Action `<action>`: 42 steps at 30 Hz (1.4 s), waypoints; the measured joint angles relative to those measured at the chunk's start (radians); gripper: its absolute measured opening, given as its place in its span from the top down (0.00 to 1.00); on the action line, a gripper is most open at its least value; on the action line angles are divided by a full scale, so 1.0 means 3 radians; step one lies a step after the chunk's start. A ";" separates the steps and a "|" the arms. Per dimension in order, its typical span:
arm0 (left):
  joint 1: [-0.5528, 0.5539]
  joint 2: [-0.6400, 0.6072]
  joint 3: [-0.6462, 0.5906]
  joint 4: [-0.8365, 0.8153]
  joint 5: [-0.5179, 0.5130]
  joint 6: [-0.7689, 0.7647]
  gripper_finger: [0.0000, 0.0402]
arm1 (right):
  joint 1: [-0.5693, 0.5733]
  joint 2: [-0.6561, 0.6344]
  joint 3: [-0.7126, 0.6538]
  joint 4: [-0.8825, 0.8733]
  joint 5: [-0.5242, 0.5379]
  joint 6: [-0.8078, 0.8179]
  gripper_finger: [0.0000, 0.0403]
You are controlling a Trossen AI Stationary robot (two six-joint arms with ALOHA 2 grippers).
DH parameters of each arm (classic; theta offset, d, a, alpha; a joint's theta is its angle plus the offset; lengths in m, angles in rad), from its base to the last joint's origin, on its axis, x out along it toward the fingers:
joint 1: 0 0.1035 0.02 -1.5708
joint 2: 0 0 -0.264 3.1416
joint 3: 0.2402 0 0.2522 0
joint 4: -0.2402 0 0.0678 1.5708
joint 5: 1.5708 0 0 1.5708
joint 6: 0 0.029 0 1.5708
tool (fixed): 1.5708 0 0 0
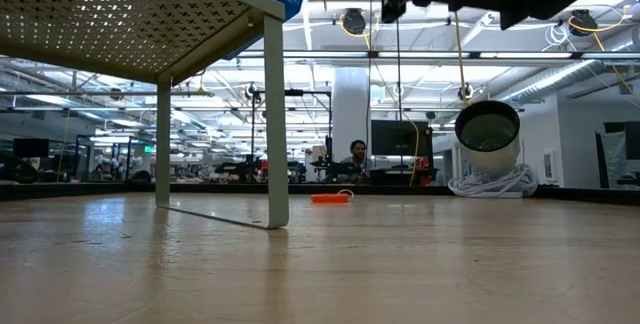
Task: Pick & Place Office Desk Supplies
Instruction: Put the yellow spring rubber band into the top blue basket on the shelf
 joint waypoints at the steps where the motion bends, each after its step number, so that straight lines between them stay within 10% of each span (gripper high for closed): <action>1: 0.0036 0.0000 0.0000 -0.0012 0.0058 -0.0029 0.43 | 0.0003 0.0000 0.0029 0.0004 -0.0027 0.0023 0.99; 25: 0.0264 0.0000 0.0000 0.0086 0.0413 0.0037 0.44 | 0.0009 0.0470 0.0512 0.0143 -0.0113 -0.0024 0.99; 36: 0.0249 -0.0003 0.0000 0.0081 0.0418 0.0221 0.94 | 0.0009 0.0476 0.0516 0.0067 -0.0108 -0.0025 0.97; 42: 0.0078 -0.0061 0.0004 0.0113 0.0496 0.0185 0.90 | -0.0025 0.0405 0.0516 -0.0196 -0.0104 -0.0029 0.89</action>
